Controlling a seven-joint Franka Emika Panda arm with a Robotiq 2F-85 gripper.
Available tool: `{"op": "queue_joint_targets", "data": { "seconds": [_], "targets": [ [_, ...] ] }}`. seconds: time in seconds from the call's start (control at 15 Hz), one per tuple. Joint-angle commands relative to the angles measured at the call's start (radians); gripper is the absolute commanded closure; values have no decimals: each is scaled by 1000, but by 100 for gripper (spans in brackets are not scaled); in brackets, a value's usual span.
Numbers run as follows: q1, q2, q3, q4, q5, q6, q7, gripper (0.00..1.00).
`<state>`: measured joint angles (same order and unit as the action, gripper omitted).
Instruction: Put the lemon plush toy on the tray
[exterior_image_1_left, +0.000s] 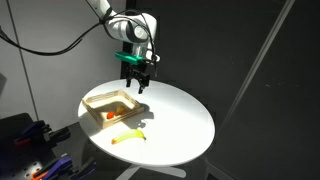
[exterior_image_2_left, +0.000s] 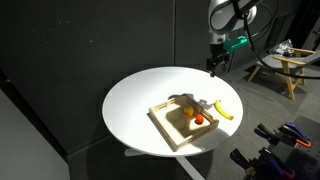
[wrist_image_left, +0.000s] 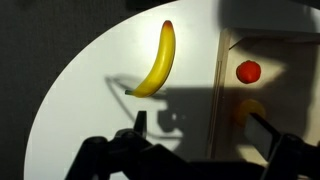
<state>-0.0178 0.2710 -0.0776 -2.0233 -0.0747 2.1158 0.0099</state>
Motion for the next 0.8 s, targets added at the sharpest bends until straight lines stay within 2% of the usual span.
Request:
{"op": "queue_joint_targets", "data": {
  "seconds": [0.0, 0.73],
  "targets": [
    [-20, -85, 6, -53, 5, -12, -21, 0],
    [-36, -255, 4, -176, 19, -5, -92, 0]
  ]
}}
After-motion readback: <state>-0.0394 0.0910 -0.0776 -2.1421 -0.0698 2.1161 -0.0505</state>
